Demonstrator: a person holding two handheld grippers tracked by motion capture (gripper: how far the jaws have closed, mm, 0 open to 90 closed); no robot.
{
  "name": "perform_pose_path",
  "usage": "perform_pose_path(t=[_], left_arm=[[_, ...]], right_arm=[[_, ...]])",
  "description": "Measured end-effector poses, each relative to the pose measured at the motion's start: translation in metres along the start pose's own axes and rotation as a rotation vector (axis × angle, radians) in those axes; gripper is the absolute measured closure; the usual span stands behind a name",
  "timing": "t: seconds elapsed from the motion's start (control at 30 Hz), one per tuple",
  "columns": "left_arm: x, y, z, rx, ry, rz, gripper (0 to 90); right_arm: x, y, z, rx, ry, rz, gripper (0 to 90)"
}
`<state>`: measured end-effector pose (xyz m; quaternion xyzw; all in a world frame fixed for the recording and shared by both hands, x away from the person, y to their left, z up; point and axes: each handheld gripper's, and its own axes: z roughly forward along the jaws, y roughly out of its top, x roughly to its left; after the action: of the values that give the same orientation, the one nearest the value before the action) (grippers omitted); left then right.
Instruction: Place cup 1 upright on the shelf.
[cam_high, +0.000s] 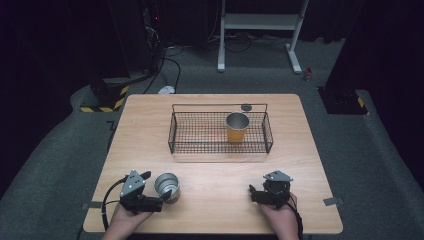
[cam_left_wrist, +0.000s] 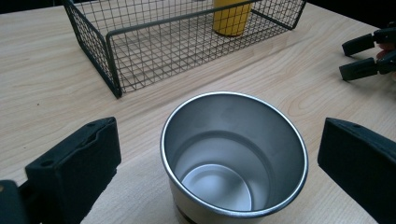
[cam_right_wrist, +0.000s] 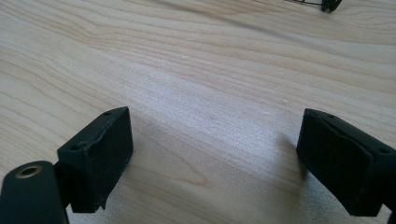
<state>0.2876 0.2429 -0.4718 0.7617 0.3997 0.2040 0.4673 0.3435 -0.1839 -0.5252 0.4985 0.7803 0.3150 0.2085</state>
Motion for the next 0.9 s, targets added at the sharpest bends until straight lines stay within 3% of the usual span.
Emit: perform_pose_path(t=[0.33, 0.9], left_arm=[[-0.003, -0.005, 0.011, 0.035, -0.019, 0.009, 0.1], [-0.005, -0.015, 0.02, 0.04, -0.022, 0.025, 0.5]], right_arm=[[0.0, 0.0, 0.0, -0.001, 0.0, 0.001, 10.6], [0.0, 0.0, 0.0, 0.0, 0.001, 0.002, 10.6]])
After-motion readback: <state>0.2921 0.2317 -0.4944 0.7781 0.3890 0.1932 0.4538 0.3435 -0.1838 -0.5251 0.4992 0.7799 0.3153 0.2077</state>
